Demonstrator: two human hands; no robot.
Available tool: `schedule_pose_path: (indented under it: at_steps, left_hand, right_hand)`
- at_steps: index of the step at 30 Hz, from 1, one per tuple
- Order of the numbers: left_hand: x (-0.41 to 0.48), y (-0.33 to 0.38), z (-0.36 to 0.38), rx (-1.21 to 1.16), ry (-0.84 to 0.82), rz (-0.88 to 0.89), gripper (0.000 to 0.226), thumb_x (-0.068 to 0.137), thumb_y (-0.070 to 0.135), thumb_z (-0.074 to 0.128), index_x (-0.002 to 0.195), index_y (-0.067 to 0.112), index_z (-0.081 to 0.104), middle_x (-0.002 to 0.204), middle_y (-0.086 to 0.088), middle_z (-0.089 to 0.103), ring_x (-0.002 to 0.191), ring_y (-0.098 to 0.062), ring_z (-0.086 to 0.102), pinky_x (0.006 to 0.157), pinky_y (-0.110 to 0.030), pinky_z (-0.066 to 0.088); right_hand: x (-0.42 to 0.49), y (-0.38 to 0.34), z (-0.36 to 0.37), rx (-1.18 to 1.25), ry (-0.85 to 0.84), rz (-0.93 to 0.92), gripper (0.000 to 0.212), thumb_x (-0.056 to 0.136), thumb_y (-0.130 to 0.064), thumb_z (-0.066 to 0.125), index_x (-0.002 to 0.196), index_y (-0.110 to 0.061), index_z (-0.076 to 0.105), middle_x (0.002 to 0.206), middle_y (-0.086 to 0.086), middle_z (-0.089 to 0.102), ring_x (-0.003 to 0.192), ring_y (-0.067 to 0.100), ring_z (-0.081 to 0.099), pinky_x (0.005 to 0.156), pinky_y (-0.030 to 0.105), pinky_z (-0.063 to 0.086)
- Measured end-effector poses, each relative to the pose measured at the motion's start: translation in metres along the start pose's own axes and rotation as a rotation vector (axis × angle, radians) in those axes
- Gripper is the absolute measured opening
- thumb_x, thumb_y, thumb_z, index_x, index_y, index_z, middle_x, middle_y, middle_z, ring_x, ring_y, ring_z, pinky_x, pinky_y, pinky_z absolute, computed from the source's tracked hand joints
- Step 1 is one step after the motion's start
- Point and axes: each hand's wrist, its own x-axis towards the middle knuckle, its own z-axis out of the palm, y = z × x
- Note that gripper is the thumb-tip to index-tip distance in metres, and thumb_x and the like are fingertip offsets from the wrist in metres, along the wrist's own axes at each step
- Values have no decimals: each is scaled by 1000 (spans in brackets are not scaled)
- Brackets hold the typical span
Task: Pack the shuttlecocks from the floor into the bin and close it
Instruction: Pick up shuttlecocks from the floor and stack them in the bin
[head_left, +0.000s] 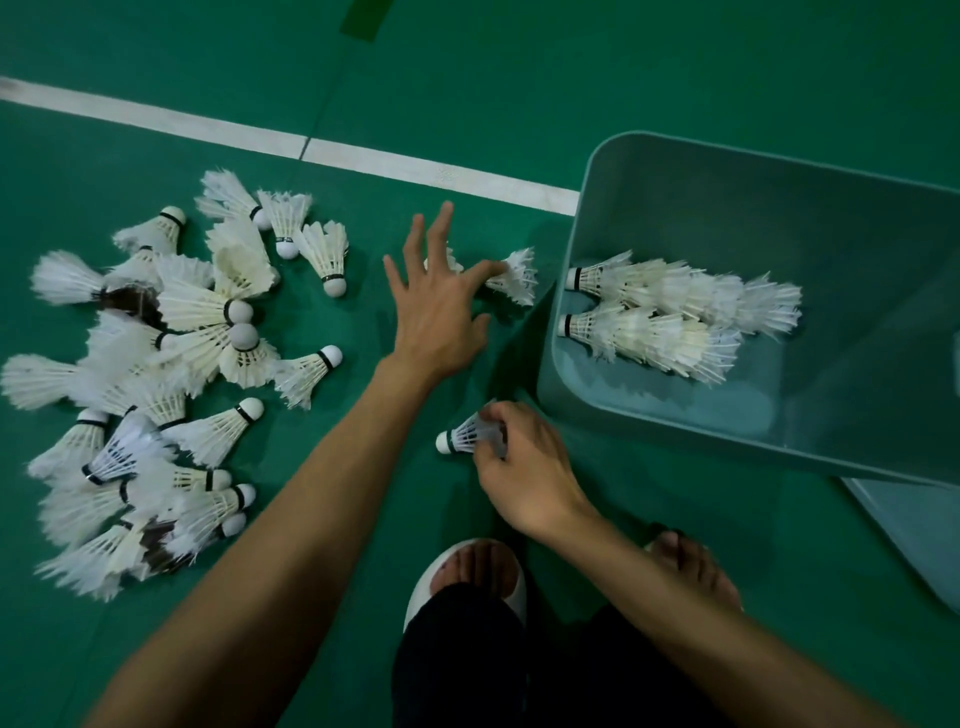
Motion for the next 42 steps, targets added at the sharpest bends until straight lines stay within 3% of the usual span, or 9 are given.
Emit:
schedule_pose_path:
  at_steps: [2, 5, 11, 17, 21, 29, 36, 39, 42]
  left_hand:
    - [17, 0, 8, 32, -85, -22, 64, 83, 38, 77, 141, 43, 50, 169, -12, 2, 155, -43, 0, 114, -77, 8]
    - [26, 0, 18, 24, -27, -42, 63, 87, 40, 74, 144, 35, 47, 162, -14, 24, 145, -40, 28, 111, -67, 32]
    - [21, 2, 31, -110, 172, -73, 29, 93, 27, 68, 120, 20, 61, 121, -11, 53, 108, -33, 55, 81, -47, 47]
    - [-19, -6, 11, -303, 184, -182, 27, 96, 38, 64, 114, 18, 63, 111, -4, 59, 87, -21, 57, 69, -31, 41]
    - [-69, -15, -19, -434, 178, -263, 23, 99, 43, 58, 99, 21, 63, 94, 6, 71, 83, -19, 66, 69, -36, 51]
    - [-106, 2, -92, -677, 325, -222, 35, 101, 35, 51, 79, 9, 58, 70, -5, 62, 62, -16, 57, 59, -40, 48]
    - [-70, 96, -131, -783, 551, -31, 25, 103, 22, 54, 82, 8, 58, 68, 16, 56, 63, 7, 55, 57, -17, 40]
    - [-49, 126, -128, -706, 518, 55, 32, 101, 35, 53, 85, 7, 60, 69, 13, 56, 67, -9, 59, 61, -37, 48]
    - [-33, 152, -110, -509, 335, 99, 29, 99, 43, 52, 84, 17, 57, 69, 13, 54, 74, -23, 59, 61, -35, 39]
  right_hand:
    - [0, 3, -1, 25, 15, 13, 35, 98, -16, 55, 133, -10, 59, 132, 8, 59, 123, 24, 56, 106, 35, 44]
    - [0, 4, -2, 54, 14, 20, 37, 97, -15, 56, 134, -11, 59, 133, 7, 60, 124, 23, 56, 108, 35, 44]
    - [-1, 6, -5, 31, 18, 31, 39, 95, -18, 57, 133, -11, 59, 130, 6, 60, 121, 23, 56, 105, 36, 45]
    - [-16, 0, -9, 32, 13, -20, 41, 92, -9, 53, 133, -12, 56, 128, 4, 58, 120, 20, 53, 105, 34, 42]
    - [-26, -22, -14, 81, 53, -103, 46, 88, -7, 54, 134, -10, 59, 126, 3, 60, 116, 20, 59, 103, 40, 49]
    - [-68, -84, -52, 99, 399, -367, 38, 86, -20, 71, 122, -8, 72, 113, 1, 74, 90, 16, 70, 81, 38, 61]
    - [-75, -83, -156, 261, 737, -296, 8, 77, -17, 77, 83, -21, 81, 72, -12, 75, 59, 1, 66, 65, 27, 60]
    - [-69, -49, -215, 270, 856, -165, 12, 74, -12, 72, 79, -23, 75, 69, -10, 72, 63, 4, 69, 66, 26, 60]
    - [-53, 1, -260, -49, 879, 146, 26, 73, -11, 65, 96, -20, 73, 90, 5, 74, 86, 23, 71, 82, 31, 58]
